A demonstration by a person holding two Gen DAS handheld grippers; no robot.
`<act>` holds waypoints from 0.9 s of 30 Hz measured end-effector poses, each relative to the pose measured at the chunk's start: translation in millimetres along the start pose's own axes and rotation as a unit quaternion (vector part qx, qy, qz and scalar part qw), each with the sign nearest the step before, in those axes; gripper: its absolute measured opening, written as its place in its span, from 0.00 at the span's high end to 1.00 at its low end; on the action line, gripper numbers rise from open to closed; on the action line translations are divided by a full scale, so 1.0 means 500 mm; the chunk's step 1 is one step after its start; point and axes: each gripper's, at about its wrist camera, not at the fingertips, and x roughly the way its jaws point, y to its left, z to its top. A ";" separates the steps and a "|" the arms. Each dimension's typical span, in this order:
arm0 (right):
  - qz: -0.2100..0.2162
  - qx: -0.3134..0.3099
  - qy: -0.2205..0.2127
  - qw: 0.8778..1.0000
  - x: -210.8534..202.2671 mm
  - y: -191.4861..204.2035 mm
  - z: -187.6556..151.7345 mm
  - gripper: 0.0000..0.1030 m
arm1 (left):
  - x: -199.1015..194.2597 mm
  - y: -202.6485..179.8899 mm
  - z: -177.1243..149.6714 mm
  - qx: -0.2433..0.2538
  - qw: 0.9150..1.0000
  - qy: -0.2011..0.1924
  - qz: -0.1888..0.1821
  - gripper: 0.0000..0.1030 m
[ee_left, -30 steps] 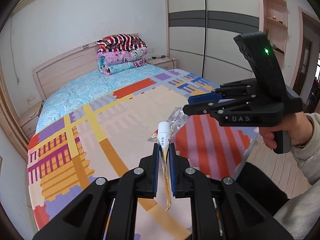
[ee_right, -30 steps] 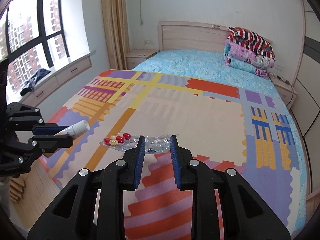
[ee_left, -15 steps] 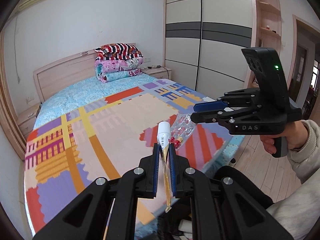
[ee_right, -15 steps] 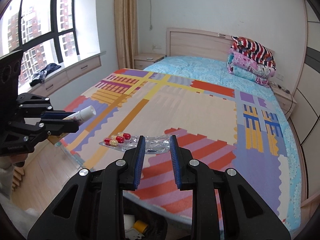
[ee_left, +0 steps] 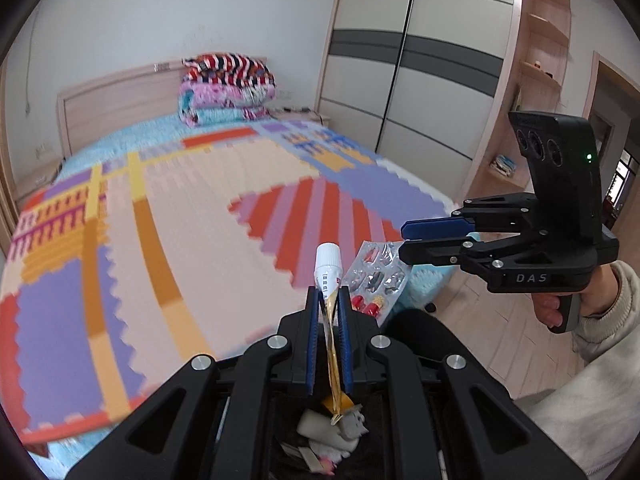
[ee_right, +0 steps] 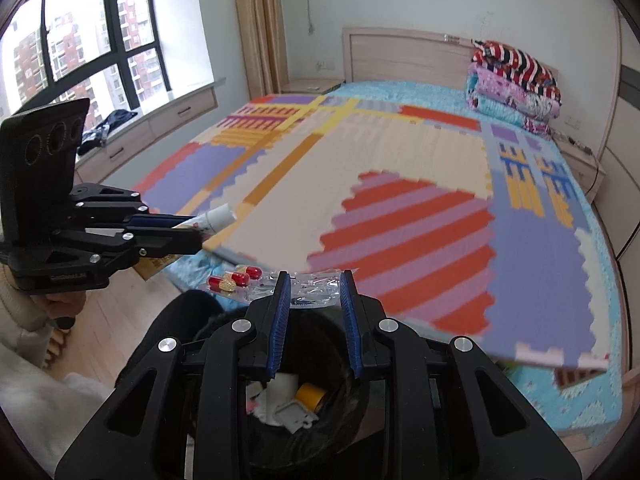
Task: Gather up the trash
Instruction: 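Carry tube and blister pack over the bin and open both grippers to drop them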
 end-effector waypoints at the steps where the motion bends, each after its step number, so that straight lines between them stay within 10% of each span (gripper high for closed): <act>1: 0.007 0.005 0.007 1.000 0.007 0.002 -0.013 0.75 | 0.006 -0.002 -0.010 -0.001 1.000 0.006 -0.005 0.91; 27: 0.063 0.043 0.171 0.982 0.209 0.048 -0.218 0.75 | 0.215 0.009 -0.247 -0.077 0.980 0.182 -0.032 0.91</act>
